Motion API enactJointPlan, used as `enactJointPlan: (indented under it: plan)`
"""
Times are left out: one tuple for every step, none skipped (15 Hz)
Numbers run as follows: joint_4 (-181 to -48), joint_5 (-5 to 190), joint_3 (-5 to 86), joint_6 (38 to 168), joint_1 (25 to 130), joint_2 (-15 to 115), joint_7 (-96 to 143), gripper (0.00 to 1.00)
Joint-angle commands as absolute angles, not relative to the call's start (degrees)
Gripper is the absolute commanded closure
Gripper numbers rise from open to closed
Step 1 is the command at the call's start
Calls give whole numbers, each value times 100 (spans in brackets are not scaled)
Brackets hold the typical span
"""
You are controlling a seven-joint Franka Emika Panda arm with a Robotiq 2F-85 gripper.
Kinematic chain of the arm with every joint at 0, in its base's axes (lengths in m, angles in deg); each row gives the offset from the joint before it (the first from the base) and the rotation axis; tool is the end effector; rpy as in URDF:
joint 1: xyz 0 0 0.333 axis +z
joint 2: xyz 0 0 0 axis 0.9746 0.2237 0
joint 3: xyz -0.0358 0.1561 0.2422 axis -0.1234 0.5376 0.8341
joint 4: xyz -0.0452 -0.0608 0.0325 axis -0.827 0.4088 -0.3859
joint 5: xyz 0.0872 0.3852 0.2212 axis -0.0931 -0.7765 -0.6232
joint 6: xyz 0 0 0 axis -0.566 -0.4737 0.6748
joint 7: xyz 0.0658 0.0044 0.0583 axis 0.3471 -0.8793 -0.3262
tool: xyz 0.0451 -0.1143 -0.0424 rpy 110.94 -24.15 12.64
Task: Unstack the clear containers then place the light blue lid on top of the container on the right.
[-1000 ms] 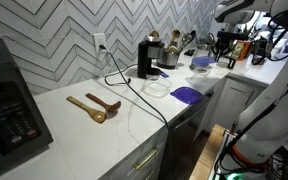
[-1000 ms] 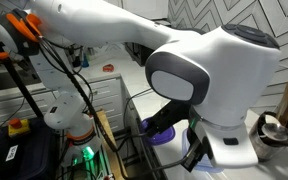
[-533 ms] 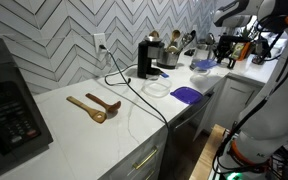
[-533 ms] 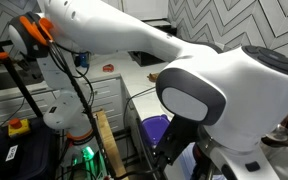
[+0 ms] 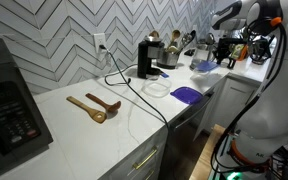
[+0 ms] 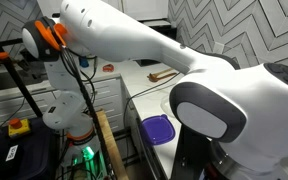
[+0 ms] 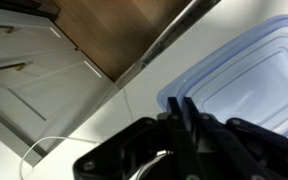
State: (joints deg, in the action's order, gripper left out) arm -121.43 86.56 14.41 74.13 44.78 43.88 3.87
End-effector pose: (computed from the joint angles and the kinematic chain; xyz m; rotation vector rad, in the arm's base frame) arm 0.3204 -0.5740 0.4112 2.8642 -1.2695 -0.1030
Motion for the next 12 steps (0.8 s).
enactJointPlan:
  plan:
    - [-11871, 8399, 1590, 7616, 4184, 4745, -126, 98]
    - [-11843, 8375, 1622, 7702, 4144, 4786, -215, 98]
    - [-11801, 8321, 1663, 7756, 4093, 4838, -315, 98]
    - [-11756, 8250, 1713, 7795, 4036, 4895, -411, 98]
    - [-11716, 8161, 1768, 7794, 3978, 4949, -510, 98]
    - [-11664, 8069, 1829, 7777, 3919, 5016, -614, 98]
    - [-11606, 7984, 1888, 7736, 3861, 5073, -692, 98]
    - [-11538, 7887, 1950, 7648, 3793, 5142, -779, 98]
    - [-11490, 7829, 2005, 7617, 3739, 5194, -851, 98]
    - [-11421, 7802, 2058, 7596, 3685, 5261, -908, 98]
    - [-11359, 7774, 2114, 7601, 3629, 5318, -961, 98]
    - [-11315, 7748, 2174, 7616, 3585, 5359, -1005, 98]
